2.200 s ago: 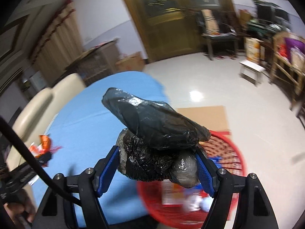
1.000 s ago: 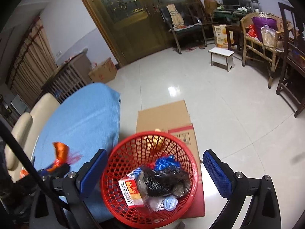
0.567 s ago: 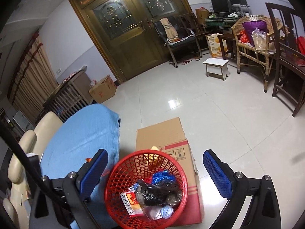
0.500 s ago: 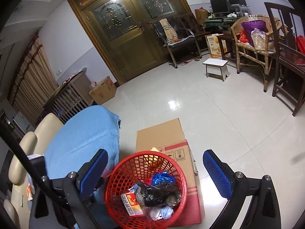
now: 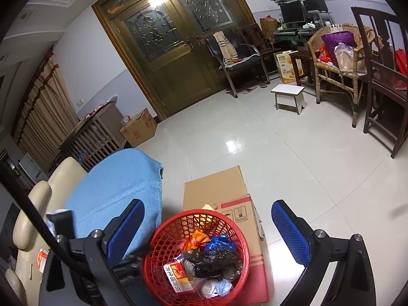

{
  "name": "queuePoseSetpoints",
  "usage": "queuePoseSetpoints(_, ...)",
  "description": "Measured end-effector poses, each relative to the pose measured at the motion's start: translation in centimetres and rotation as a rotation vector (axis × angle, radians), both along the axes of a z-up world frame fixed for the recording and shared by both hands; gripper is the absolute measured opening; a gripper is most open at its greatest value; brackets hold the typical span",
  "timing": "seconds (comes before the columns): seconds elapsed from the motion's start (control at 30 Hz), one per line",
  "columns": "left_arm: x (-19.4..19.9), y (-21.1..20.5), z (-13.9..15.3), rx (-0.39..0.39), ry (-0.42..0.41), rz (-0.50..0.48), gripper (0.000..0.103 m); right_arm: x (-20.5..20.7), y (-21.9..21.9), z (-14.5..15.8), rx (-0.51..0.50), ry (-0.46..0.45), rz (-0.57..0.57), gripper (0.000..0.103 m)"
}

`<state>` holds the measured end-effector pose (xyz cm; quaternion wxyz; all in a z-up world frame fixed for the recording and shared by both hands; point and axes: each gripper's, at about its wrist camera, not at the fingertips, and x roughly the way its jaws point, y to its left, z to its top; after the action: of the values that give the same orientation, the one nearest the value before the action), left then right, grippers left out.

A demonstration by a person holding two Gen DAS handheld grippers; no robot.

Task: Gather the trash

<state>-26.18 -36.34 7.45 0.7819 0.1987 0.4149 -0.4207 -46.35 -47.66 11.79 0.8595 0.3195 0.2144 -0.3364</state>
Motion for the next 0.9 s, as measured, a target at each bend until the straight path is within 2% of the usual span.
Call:
queuePoseSetpoints(0.17, 1.2, 3.7, 1.5, -0.041, -0.027, 0.069, 0.083, 1.0, 1.5, -0.2, -0.015, 0.028, 0.033, 0.101)
queuePoseSetpoints(0.33, 1.5, 7.0, 1.9, -0.047, -0.037, 0.115, 0.083, 2.7, 4.2, -1.0, -0.034, 0.089, 0.099, 0.101)
queuePoseSetpoints(0.53, 1.5, 10.6, 2.3, -0.075, -0.041, 0.167, 0.083, 4.2, 8.7, -3.3, -0.076, 0.182, 0.172, 0.101)
queuePoseSetpoints(0.7, 1.2, 13.0, 3.0, -0.093, -0.048, 0.207, 0.084, 4.3, 11.3, -5.4, -0.094, 0.230, 0.182, 0.101)
queuePoseSetpoints(0.9, 0.4, 15.1, 3.2, -0.101, -0.057, 0.243, 0.084, 4.1, 13.0, -6.4, -0.108, 0.246, 0.168, 0.101)
